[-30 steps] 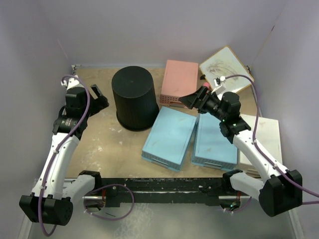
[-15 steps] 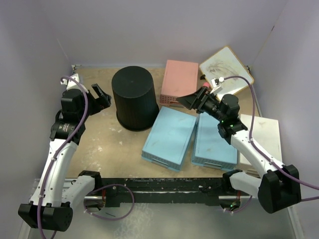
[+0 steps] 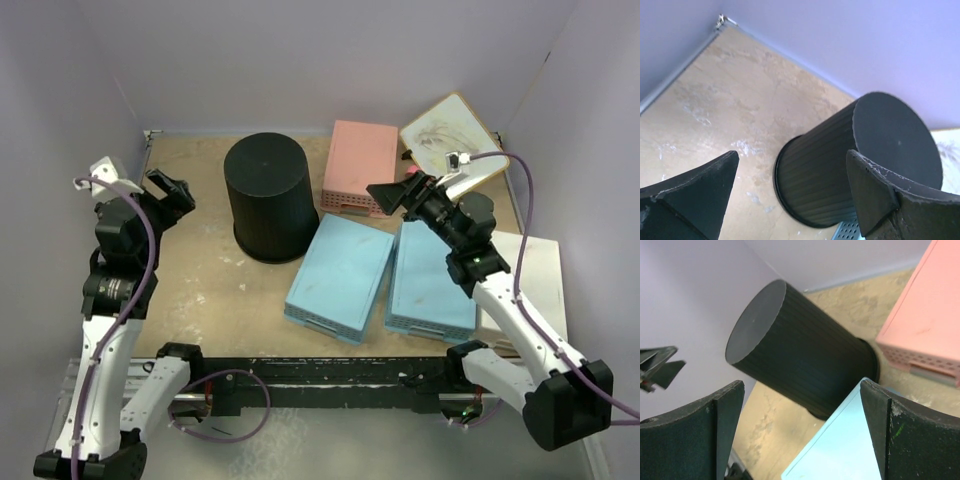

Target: Turn the large container upside down

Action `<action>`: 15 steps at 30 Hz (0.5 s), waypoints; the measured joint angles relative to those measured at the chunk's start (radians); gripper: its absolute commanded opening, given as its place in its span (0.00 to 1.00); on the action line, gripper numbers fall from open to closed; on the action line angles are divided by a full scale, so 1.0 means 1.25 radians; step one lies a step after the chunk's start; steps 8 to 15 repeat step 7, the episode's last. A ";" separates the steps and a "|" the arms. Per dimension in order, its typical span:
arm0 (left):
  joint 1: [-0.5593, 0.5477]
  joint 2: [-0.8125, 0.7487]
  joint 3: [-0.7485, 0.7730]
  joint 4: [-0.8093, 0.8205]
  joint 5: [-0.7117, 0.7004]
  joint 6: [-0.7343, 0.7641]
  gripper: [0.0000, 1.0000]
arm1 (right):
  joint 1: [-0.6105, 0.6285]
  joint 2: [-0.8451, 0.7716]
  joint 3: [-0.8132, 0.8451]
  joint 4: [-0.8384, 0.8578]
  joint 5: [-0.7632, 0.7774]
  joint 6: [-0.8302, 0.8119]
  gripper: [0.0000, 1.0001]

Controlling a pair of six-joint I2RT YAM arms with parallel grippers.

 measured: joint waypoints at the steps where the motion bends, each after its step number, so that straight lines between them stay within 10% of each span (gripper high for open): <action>1: 0.000 -0.009 0.002 0.005 -0.014 0.000 0.85 | 0.000 -0.009 0.001 0.000 0.013 -0.009 1.00; 15: 0.000 -0.001 0.028 0.011 -0.067 0.001 0.85 | 0.000 -0.050 0.001 -0.004 0.066 -0.041 1.00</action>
